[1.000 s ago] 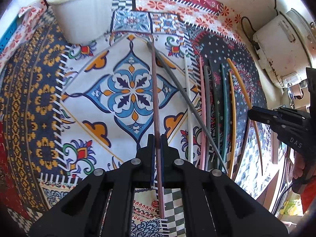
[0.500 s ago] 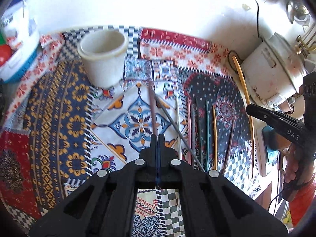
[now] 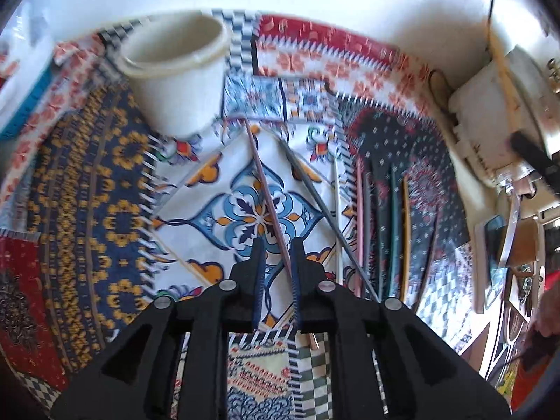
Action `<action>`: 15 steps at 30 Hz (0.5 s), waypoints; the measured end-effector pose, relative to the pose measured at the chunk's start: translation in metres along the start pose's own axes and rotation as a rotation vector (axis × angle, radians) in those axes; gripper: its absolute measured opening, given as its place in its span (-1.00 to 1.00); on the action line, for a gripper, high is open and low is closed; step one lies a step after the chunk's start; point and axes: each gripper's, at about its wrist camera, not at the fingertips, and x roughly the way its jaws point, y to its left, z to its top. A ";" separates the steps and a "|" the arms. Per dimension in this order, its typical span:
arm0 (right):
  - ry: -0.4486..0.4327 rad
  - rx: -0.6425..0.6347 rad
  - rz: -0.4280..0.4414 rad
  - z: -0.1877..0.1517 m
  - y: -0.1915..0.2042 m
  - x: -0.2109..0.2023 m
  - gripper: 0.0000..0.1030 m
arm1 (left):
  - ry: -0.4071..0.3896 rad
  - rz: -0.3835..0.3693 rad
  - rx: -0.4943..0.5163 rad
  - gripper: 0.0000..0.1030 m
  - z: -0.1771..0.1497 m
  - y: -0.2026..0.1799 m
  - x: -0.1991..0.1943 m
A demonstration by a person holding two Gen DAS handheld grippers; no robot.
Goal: Organize utensils
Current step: 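Lift both held chopsticks upright and carry them toward the white cup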
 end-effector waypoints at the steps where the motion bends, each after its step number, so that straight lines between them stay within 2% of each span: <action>1: -0.009 0.002 -0.002 0.001 0.000 -0.001 -0.89 | 0.020 0.010 0.002 -0.76 0.002 -0.001 0.010; 6: -0.041 0.013 -0.011 0.007 -0.002 -0.002 -0.89 | 0.083 0.070 -0.010 -0.75 0.010 -0.002 0.048; 8: -0.047 0.021 -0.007 0.008 -0.004 -0.001 -0.89 | 0.075 0.063 -0.024 -0.72 0.015 -0.003 0.052; 13: -0.056 0.036 0.003 0.012 -0.008 0.002 -0.89 | 0.037 0.135 0.025 -0.72 0.021 -0.014 0.056; 15: -0.057 0.041 0.011 0.014 -0.010 0.004 -0.89 | 0.029 0.160 0.037 -0.80 0.024 -0.017 0.058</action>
